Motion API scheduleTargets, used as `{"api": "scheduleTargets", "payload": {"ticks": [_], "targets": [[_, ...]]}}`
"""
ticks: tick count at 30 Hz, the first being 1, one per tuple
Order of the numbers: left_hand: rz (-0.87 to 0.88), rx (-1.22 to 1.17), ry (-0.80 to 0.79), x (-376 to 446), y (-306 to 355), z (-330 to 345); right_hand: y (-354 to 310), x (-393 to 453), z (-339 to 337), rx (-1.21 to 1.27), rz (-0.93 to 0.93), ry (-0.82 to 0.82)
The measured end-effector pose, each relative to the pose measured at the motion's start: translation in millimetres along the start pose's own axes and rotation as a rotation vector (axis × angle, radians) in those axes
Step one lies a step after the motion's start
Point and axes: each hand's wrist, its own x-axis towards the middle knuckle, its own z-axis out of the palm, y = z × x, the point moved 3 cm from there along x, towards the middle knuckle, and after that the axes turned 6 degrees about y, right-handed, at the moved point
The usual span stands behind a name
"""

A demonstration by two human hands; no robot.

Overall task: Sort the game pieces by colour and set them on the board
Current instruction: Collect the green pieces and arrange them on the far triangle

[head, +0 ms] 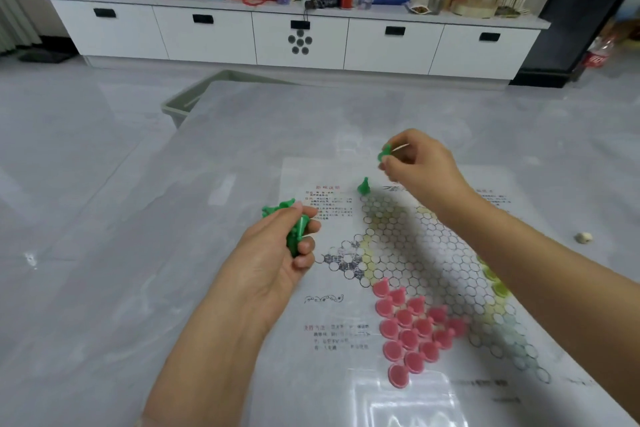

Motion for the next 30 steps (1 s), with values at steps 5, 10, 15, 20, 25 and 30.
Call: {"api": "scheduleTargets", "payload": {"ticks": [5,10,15,20,25,30], "targets": [[-0.020,-0.043,0.030,2,1,0,28,8,2,-0.111,0.101,0.051],[-0.067,-0.200,0.052,4,1,-3,36,-1,21,-0.263,0.009,-0.004],[-0.117,-0.308,0.004,3,2,-2,36,-2,28,-0.305,-0.051,-0.027],[-0.095,-0.293,-0.002,3,2,-2,37,-3,30,-0.319,-0.074,-0.043],[-0.100,-0.291,-0.009,3,1,-3,37,-6,30,-0.324,-0.104,-0.040],[-0.091,-0.296,-0.019,3,2,-3,39,-5,29,-0.301,-0.091,-0.073]]}}
